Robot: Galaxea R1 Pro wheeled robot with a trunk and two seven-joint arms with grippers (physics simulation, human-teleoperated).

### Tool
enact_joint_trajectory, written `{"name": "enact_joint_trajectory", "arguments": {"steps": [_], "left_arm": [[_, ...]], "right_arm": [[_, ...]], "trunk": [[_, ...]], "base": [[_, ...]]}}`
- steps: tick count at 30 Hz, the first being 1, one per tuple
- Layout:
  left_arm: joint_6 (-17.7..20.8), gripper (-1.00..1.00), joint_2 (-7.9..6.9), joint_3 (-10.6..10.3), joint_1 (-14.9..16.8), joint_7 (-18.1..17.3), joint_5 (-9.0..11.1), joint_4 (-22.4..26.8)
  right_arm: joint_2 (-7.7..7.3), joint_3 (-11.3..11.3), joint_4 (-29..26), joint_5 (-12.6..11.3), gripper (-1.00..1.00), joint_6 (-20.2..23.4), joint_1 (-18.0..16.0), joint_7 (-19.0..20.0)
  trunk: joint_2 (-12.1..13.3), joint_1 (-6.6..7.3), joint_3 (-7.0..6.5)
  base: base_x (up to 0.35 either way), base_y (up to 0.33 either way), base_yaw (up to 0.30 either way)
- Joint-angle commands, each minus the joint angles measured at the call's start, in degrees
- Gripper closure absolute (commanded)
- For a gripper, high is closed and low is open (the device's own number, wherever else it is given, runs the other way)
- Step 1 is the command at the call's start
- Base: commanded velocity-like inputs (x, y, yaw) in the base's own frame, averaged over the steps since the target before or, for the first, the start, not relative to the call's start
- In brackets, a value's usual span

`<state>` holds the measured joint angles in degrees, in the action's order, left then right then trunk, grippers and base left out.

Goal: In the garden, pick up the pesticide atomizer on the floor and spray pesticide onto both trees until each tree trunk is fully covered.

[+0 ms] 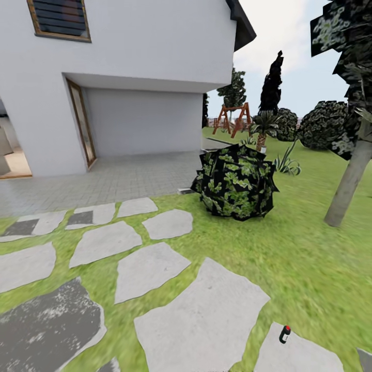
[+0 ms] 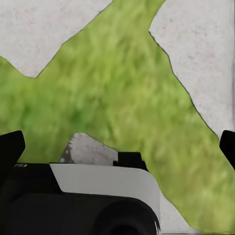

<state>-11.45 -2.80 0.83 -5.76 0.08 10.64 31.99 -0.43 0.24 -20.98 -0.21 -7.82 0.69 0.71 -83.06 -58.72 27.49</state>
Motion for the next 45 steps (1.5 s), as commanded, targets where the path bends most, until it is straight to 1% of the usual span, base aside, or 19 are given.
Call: {"name": "enact_joint_trajectory", "arguments": {"steps": [1, 6, 11, 17, 21, 26, 45], "left_arm": [[-0.1, -1.0, -0.01, 0.0, 0.0, 0.0, 0.4, 0.1], [-0.1, -1.0, -0.01, 0.0, 0.0, 0.0, 0.4, 0.1], [-0.1, -1.0, -0.01, 0.0, 0.0, 0.0, 0.4, 0.1], [-0.1, -1.0, -0.01, 0.0, 0.0, 0.0, 0.4, 0.1], [-0.1, -1.0, -0.01, 0.0, 0.0, 0.0, 0.4, 0.1], [-0.1, -1.0, -0.01, 0.0, 0.0, 0.0, 0.4, 0.1], [-0.1, -1.0, -0.01, 0.0, 0.0, 0.0, 0.4, 0.1]], "right_arm": [[0.04, 0.0, -0.1, 0.0, -1.0, -0.1, 0.0, 0.1], [0.07, 0.1, -0.1, 0.0, -1.0, -0.1, 0.0, 0.1], [0.03, 0.0, -0.1, 0.0, -1.0, -0.1, 0.0, 0.1], [0.0, 0.1, -0.1, 0.3, -1.0, -0.3, 0.0, 2.8], [0.04, 0.0, -0.1, 0.2, -1.0, -0.3, 0.0, 3.5], [0.39, 0.0, -0.1, 0.1, -1.0, -0.3, 0.0, 3.7], [0.52, -0.1, 0.0, 0.0, -1.0, -0.2, 0.0, 3.8]], "trunk": [[0.0, 0.0, 0.09], [0.0, 0.0, 0.43], [0.0, 0.0, 0.56], [0.0, 0.0, 0.59], [0.0, 0.0, 0.59], [0.0, 0.0, 0.59], [0.0, 0.0, 0.59]], "base": [[0.0, 0.0, -0.26], [0.0, 0.0, -0.223], [0.0, 0.0, -0.068], [0.0, 0.0, -0.012], [0.068, -0.02, -0.003], [0.223, -0.105, -0.06], [0.026, -0.009, -0.289]]}}
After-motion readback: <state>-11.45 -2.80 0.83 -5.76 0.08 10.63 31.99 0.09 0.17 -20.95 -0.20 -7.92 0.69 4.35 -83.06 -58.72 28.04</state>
